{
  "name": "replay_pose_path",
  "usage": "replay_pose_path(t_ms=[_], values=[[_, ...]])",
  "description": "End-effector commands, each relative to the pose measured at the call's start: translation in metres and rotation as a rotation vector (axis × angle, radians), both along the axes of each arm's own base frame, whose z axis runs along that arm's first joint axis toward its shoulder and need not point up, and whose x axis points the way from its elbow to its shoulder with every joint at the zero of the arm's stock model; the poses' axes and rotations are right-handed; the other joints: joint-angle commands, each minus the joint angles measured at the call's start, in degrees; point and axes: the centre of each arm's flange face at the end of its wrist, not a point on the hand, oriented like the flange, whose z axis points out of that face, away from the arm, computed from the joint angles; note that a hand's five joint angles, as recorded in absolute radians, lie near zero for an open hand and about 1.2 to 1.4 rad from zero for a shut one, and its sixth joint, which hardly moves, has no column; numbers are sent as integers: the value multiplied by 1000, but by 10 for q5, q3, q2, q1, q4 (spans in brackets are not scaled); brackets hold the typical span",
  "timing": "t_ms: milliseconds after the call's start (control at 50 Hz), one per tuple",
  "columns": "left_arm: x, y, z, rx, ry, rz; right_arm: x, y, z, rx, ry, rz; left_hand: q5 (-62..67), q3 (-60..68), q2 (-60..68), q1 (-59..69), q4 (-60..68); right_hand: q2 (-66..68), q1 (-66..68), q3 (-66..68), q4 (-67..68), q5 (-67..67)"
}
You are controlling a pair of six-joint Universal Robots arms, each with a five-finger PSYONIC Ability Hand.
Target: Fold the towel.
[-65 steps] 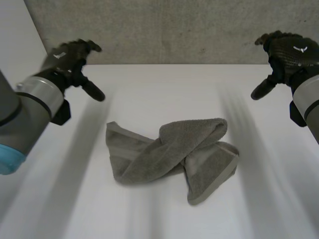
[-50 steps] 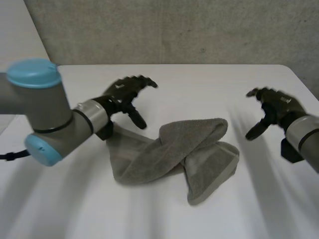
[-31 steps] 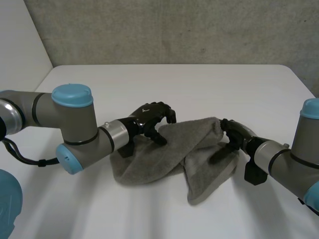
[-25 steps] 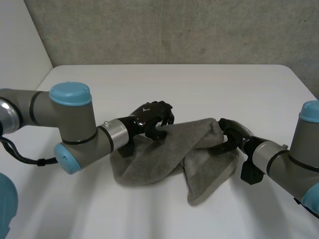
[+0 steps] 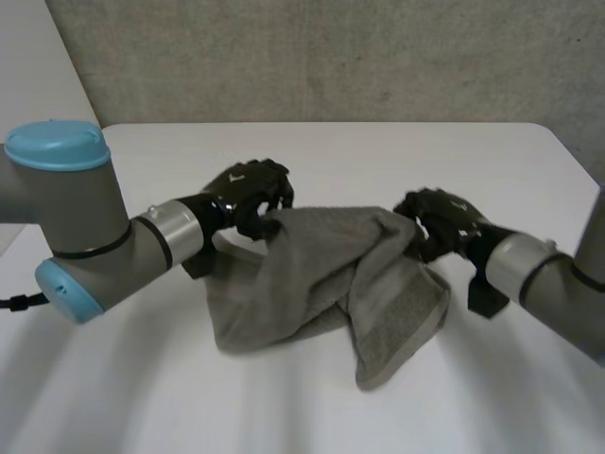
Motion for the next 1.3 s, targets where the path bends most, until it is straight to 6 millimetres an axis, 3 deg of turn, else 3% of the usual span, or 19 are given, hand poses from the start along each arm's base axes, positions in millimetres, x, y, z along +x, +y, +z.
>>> replay_pose_path(t_ms=[20, 40, 60, 80, 120, 140, 180, 240, 380, 480, 600, 640, 660, 700, 800, 980, 1020, 1120, 1300], values=[[-3, -52, 47, -301, 71, 157, 21, -45, 76, -339, 43, 16, 54, -29, 61, 77, -34, 62, 53, -24, -44, 37], [-4, -55, 71, -390, 129, 176, 22, -50, 108, -461, 42, -7, 54, -29, 61, 77, -34, 62, 53, -24, -44, 37], [-4, -55, 71, -390, 130, 176, 21, -49, 150, -610, 28, -43, 54, -29, 61, 77, -34, 62, 53, -24, -44, 37], [-4, -55, 71, -390, 130, 176, 21, -49, 151, -611, 28, -44, 54, -29, 61, 77, -34, 62, 53, -24, -44, 37], [7, -38, 161, -655, 325, 194, 12, -34, 223, -880, -54, -124, 54, -29, 61, 77, -34, 62, 53, -24, -44, 37], [7, -38, 162, -656, 326, 194, 12, -34, 223, -881, -55, -125, 54, -29, 61, 77, -34, 62, 53, -24, -44, 37], [23, -11, 216, -841, 484, 185, 7, -15, 261, -1062, -125, -153, 54, -29, 61, 77, -34, 62, 53, -24, -44, 37], [35, 8, 239, -941, 580, 164, 5, -5, 257, -1077, -123, -146, 54, -29, 61, 77, -34, 62, 53, -24, -44, 37], [48, -2, 193, -818, 501, 203, 9, 2, 207, -978, -22, -78, 54, -29, 61, 77, -34, 62, 53, -24, -44, 37], [50, 2, 113, -604, 358, 225, 10, 9, 136, -860, 140, -15, 54, -29, 61, 77, -34, 62, 53, -24, -44, 37], [49, 9, 50, -515, 188, 205, 7, 18, 78, -755, 272, 26, 54, -29, 61, 77, -34, 62, 53, -24, -44, 37], [50, 15, 11, -469, 55, 193, 5, 22, 35, -658, 350, 63, 54, -29, 61, 77, -34, 62, 53, -24, -44, 37], [50, 15, 11, -469, 54, 193, 5, 22, 35, -657, 350, 63, 54, -29, 61, 77, -34, 62, 53, -24, -44, 37], [50, 18, -7, -440, -3, 186, 4, 26, -4, -562, 415, 100, 54, -29, 61, 77, -34, 62, 53, -24, -44, 37], [49, 29, -59, -297, -150, 153, 2, 33, -34, -486, 466, 137, 54, -29, 61, 77, -34, 62, 53, -24, -44, 37], [56, 24, -63, -280, -170, 202, 0, 33, -33, -484, 470, 132, -74, -29, -67, -51, -34, 62, 53, -24, -44, 37], [57, 22, -61, -283, -171, 218, -1, 31, -26, -501, 468, 120, -310, -29, -303, -286, -34, 62, 53, -24, -44, 37], [58, 22, -61, -278, -178, 238, -2, 31, -19, -515, 461, 108, -511, -29, -504, -488, -34, 62, 53, -24, -44, 37], [61, 21, -66, -268, -195, 267, -8, 32, -17, -477, 467, 99, -584, -29, -577, -560, -34, 62, 53, -24, -44, 37]])
